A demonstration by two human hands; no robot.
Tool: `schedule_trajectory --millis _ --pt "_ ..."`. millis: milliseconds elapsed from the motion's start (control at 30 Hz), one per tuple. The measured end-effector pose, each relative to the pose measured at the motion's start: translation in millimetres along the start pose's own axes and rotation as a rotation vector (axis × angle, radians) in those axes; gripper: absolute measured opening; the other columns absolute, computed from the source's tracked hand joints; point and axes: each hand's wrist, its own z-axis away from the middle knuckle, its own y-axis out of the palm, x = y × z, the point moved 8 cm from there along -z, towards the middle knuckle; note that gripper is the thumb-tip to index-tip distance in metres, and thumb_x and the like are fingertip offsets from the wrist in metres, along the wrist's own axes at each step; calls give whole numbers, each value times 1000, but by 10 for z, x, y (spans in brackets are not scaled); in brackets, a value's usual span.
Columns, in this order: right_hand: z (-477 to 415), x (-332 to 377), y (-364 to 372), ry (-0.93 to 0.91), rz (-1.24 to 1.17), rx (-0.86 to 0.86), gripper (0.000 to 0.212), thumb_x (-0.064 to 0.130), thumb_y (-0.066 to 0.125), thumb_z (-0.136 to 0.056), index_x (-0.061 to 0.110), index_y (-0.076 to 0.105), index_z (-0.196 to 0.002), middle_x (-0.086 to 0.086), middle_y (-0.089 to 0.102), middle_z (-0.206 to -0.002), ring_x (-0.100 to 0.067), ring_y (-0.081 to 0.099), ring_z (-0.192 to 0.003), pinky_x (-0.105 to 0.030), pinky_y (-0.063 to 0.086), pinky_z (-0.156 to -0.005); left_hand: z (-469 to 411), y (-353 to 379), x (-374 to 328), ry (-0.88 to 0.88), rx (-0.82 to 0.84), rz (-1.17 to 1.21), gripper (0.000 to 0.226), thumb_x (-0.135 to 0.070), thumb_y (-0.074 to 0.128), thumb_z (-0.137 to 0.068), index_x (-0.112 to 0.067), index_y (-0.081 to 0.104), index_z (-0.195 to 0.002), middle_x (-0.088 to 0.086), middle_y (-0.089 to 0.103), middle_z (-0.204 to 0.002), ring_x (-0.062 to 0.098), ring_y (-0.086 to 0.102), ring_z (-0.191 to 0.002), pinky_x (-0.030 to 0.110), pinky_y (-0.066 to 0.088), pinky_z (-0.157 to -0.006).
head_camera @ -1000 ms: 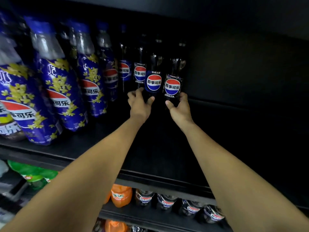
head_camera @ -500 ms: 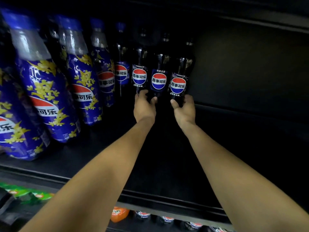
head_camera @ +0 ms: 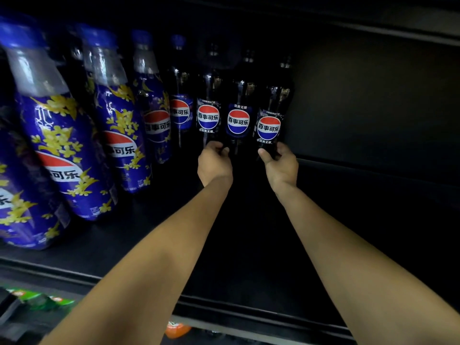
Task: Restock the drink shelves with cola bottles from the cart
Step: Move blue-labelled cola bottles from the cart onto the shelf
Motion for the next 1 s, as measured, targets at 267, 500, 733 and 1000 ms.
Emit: schedule_trajectory --millis 267,500,733,1000 --pt "275 198 -126 -122 267 -27 67 48 61 -89 12 41 -142 -5 47 -142 -24 49 -127 -31 42 -89 261 -73 -189 200 169 -93 42 -36 58 -94 -9 50 -126 9 56 -124 25 53 -114 33 45 -87" --pt "869 654 -268 -486 828 59 43 44 47 -94 13 59 -121 -7 60 -120 -28 50 -115 -39 41 -90 812 -365 -491 606 127 -900 50 -44 45 -96 -12 45 -135 11 46 -135 31 41 -124 43 33 -102" --pt "1701 809 -642 -622 978 178 43 43 46 -92 14 60 -120 -7 62 -117 -27 50 -116 -41 38 -92 1552 -847 -624 691 155 -1060 48 -43 45 -95 -10 47 -131 10 50 -130 32 45 -120 44 31 -102" --pt "2684 1085 -1068 -656 955 333 43 42 45 -94 14 58 -123 -6 63 -116 -28 50 -116 -41 40 -91 2439 -1703 -637 621 231 -1162 50 -46 44 -96 -14 44 -133 8 49 -130 30 44 -121 41 33 -99"
